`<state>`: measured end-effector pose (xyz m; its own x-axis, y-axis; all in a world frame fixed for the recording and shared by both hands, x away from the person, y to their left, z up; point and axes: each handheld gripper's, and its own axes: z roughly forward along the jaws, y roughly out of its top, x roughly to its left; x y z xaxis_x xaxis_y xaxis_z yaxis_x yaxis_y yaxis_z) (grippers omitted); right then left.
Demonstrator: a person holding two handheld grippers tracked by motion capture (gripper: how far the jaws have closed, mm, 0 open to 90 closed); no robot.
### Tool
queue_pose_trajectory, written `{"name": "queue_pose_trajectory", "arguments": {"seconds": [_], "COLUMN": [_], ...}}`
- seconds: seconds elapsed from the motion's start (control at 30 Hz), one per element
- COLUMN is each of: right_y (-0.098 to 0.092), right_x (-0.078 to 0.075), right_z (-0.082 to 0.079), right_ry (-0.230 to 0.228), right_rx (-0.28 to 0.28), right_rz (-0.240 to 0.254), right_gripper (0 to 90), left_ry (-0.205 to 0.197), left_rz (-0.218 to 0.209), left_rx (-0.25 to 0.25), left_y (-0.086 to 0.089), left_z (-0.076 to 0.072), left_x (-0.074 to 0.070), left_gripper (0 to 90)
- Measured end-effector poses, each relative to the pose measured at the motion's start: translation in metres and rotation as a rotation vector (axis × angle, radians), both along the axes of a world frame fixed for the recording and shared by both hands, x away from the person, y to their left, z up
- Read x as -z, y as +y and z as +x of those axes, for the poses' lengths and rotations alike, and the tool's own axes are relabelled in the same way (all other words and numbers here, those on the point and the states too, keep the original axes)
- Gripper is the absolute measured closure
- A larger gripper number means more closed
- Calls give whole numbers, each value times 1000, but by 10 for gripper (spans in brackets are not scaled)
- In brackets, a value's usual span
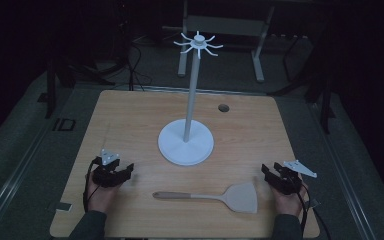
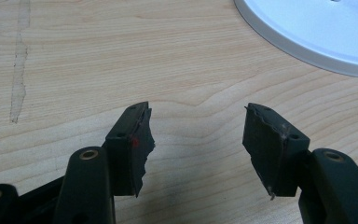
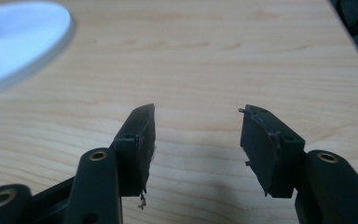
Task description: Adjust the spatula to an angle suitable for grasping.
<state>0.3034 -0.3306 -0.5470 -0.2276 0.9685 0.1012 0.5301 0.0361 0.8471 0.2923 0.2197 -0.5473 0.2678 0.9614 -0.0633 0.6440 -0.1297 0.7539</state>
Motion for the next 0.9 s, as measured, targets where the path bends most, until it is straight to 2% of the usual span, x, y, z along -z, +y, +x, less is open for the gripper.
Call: {"name": "queue_pose_trajectory", "arguments": {"seconds": [0.03,0.1,0.17,0.23,0.43,0.63,0.9], "right_y": [-1,1,1,7,14,21,25], "right_x": [-6,-12,-12,-20,-29,-32,-40], "right_z": [-4,-8,-8,-13,-16,-18,-20], "right_ry": [-13,-37,-37,-50,-74,-62,-55], "right_rx": [-19,-29,-29,-51,-100,-114,-133], "right_rz": [19,22,22,-23,-58,-87,-82], "right_gripper": [503,487,487,481,551,555,556], "left_ry": [-1,-2,-2,-3,-3,-3,-2], "left_rz": [-2,-2,-2,-5,-2,-1,-2], "left_rx": [1,0,0,1,3,8,9], "left_y": [0,0,0,0,-1,-1,-2], "left_z": [0,0,0,0,0,0,0], "left_x": [0,0,0,-1,0,-1,0], "left_gripper": [420,420,420,420,420,420,420]}}
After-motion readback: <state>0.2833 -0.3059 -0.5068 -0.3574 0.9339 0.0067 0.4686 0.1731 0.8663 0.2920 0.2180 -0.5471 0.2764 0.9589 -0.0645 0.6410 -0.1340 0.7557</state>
